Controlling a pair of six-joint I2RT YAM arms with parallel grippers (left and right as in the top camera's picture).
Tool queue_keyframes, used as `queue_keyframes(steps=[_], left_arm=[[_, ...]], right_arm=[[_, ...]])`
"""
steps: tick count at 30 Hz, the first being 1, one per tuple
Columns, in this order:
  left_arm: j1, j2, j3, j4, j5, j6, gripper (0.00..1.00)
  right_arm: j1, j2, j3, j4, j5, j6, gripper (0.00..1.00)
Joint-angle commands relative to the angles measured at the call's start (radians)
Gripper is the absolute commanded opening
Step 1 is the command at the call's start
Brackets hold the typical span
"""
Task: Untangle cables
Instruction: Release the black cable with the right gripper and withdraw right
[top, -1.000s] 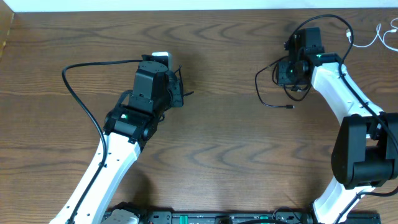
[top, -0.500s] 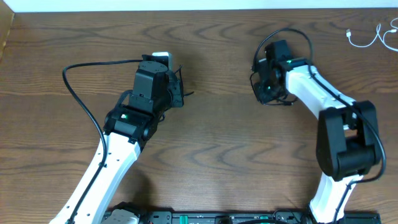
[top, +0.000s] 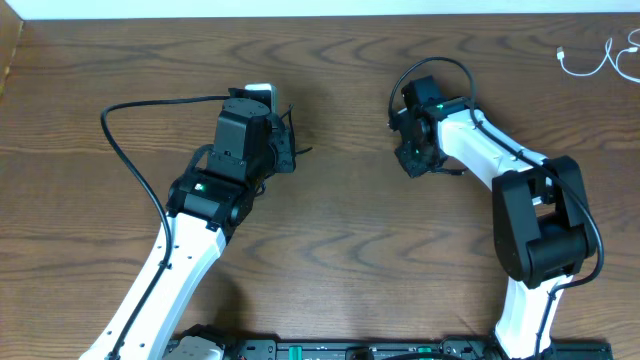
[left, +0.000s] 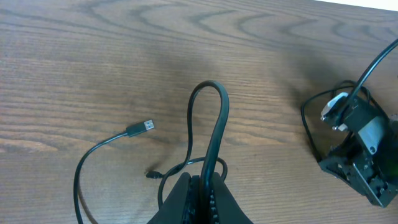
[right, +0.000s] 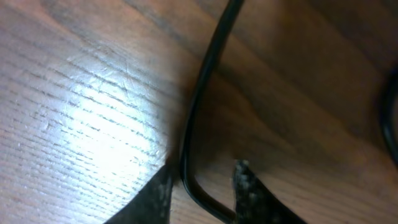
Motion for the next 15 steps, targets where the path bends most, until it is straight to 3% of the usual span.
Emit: queue_keyframes(steps=[1,4,12,15], left_arm=[[0.004,0.006,0.007,-0.006,-0.001,-0.01,0.08],[0.004,0.006,0.007,-0.014,-0.001,-0.01,0.08],[0.004,0.006,0.007,-0.015,-0.001,-0.01,0.08],[0.004,0.006,0.007,-0.016,-0.001,-0.01,0.22]], right_arm=[[0.016,0.06,-0.011,-0.032,0.041,-0.016,0.2],[0.017,0.072,-0.011,-0.036,0.04,0.021,0.01],[-0.028,0.041,0.054,-0.027,0.032,0.173,0.01],[-0.098,-0.003,0.187,-0.102,0.018,0.177,0.01]])
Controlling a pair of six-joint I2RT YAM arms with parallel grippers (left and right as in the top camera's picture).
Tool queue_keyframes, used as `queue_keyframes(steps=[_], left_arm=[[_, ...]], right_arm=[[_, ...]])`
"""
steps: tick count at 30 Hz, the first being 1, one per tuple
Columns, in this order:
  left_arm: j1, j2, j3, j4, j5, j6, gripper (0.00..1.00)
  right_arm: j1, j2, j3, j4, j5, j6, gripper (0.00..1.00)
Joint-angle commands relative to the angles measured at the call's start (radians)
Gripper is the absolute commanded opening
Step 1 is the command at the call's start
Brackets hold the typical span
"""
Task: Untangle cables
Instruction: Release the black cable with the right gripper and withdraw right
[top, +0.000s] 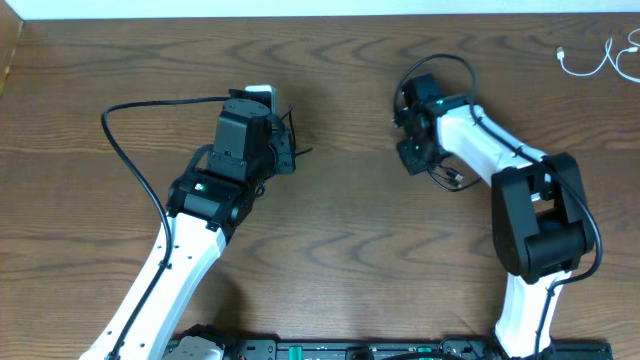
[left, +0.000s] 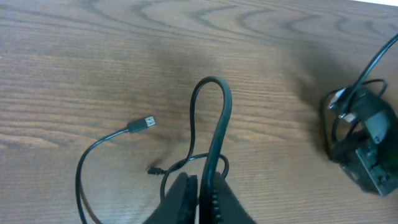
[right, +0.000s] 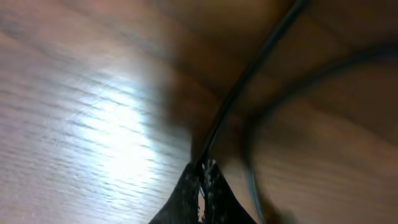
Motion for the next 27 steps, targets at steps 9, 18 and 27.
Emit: queue_keyframes(steps=[9,18,27], left_arm=[[0.004,0.006,0.007,-0.003,-0.002,-0.006,0.42],[0.004,0.006,0.007,-0.001,-0.002,-0.006,0.42],[0.004,0.006,0.007,-0.001,-0.002,-0.006,0.42]], right_arm=[[-0.284,-0.048,0.569,-0.209,-0.061,0.071,0.01],[-0.549,-0.048,0.842,-0.204,-0.069,0.089,0.01],[-0.785,-0.048,0.913,-0.134,-0.064,0.222,0.01]])
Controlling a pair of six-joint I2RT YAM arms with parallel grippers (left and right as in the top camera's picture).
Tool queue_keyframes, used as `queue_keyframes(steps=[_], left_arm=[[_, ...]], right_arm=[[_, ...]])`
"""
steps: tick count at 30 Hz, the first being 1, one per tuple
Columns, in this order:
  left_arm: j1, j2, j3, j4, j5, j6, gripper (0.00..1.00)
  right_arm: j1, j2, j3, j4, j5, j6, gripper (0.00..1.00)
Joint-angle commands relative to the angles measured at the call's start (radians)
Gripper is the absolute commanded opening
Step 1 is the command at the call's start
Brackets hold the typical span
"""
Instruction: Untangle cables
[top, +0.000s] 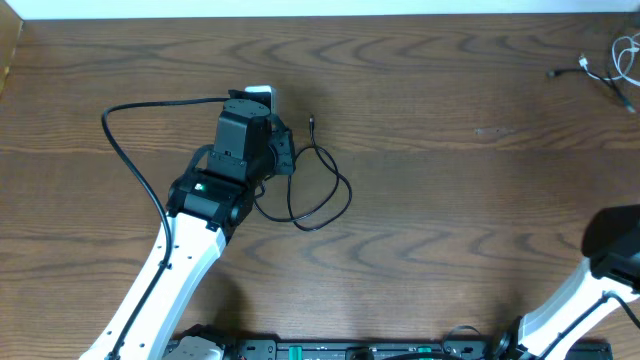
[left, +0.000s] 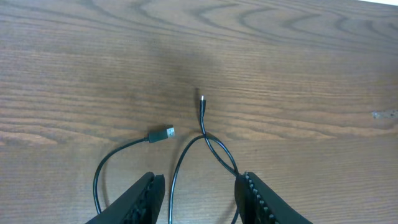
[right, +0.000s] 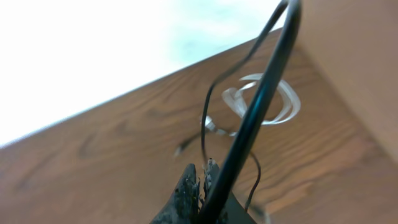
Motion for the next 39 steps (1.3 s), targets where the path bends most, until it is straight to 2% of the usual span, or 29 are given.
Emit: queue_keyframes(steps=[1,11,21,22,23,24,25,30,35,39], left_arm=[[0.004,0.006,0.007,0.003,-0.005,-0.002,0.42],[0.004,0.006,0.007,0.004,-0.004,-0.002,0.42],[0.003,0.006,0.007,0.004,-0.001,-0.002,0.42],[0.003,0.006,0.007,0.004,-0.001,-0.002,0.42],[0.003,0.006,0.007,0.004,-0.001,-0.002,0.42],[0.003,0.006,0.007,0.004,-0.001,-0.002,0.42],[0.003,0.006,0.007,0.004,-0.001,-0.002,0.42],[0.003,0.006,0.007,0.004,-0.001,-0.002,0.42],[0.003,0.006,0.007,0.004,-0.001,-0.002,0.42],[0.003,0.006,0.007,0.004,-0.001,-0.002,0.42]], right_arm=[[-0.098,-0.027,0.023,0.033,0.005,0.087,0.01],[-0.268,-0.009,0.021,0.093,0.005,0.12,0.01],[-0.281,0.076,-0.063,0.058,0.091,0.146,0.02],[-0.281,0.088,-0.077,0.059,0.1,0.159,0.09],[-0.281,0.093,-0.087,0.062,0.099,0.166,0.26],[-0.281,0.101,-0.103,0.076,0.092,0.167,0.95],[-0.281,0.103,-0.109,0.08,0.084,0.17,0.99],[-0.28,0.097,-0.108,0.083,-0.051,0.177,0.99],[-0.257,0.094,-0.108,0.079,-0.328,0.173,0.99],[-0.182,0.094,-0.108,0.039,-0.496,0.1,0.99]])
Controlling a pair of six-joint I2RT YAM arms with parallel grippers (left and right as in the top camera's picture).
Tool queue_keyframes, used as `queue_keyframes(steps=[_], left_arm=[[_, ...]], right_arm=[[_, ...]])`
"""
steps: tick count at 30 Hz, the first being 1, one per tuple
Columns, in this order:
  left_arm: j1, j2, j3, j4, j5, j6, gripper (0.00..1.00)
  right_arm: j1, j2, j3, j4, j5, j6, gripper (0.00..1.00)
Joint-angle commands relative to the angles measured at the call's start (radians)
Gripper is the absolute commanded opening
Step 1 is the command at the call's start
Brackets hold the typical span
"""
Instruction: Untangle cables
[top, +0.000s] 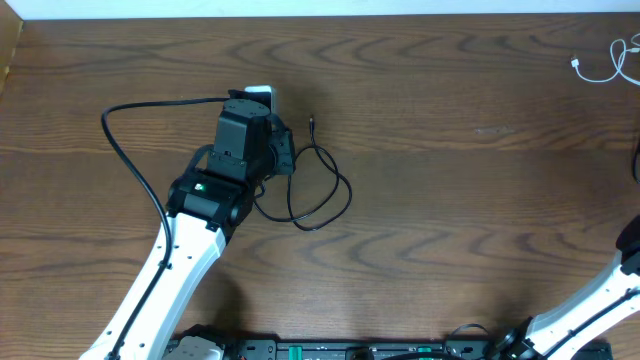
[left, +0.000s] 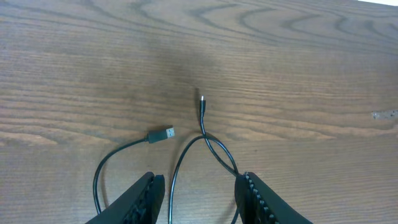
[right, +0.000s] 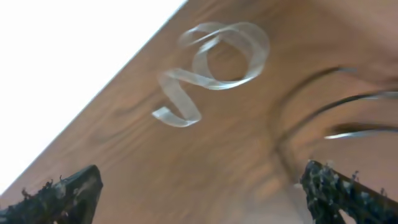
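One black cable (top: 322, 192) lies in a loose loop on the wooden table just right of my left arm. In the left wrist view its USB plug (left: 163, 134) and small plug (left: 201, 102) rest ahead of my left gripper (left: 199, 199), which is open with a strand of the cable running between its fingers. My right gripper (right: 202, 193) is open wide over the table's far right corner, with nothing between its fingers. A second black cable (right: 323, 106) shows blurred below it, next to a white coiled cable (right: 211, 62).
The white cable (top: 603, 62) lies at the table's back right corner. My right arm (top: 630, 250) is mostly outside the overhead view at the right edge. A white block (top: 259, 92) sits behind my left wrist. The left arm's own black lead (top: 130, 150) arcs over the left side.
My right gripper was shut on a black cable held up over the far right corner. Now it is open and that cable lies below it by the white coil. The left arm has not moved.
First my left gripper was shut on a black cable loop while the right stood open around a strand mid-table. Then the right shut on it. Later the left was open with one cable lying by it, and the right held the other at the far right, now let go.
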Motion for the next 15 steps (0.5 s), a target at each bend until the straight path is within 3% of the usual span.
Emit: queue_keyframes(steps=[1,8,15], left_arm=[[0.003,0.006,0.007,0.004,-0.002,-0.002,0.42],[0.005,0.006,0.007,0.004,-0.04,-0.019,0.41],[0.068,0.005,0.007,-0.077,-0.224,-0.281,0.41]], right_arm=[[0.097,-0.02,0.007,-0.04,-0.239,-0.069,0.99],[0.359,-0.01,0.004,-0.154,-0.252,-0.225,0.99],[0.647,0.065,0.004,-0.279,-0.07,-0.141,0.99]])
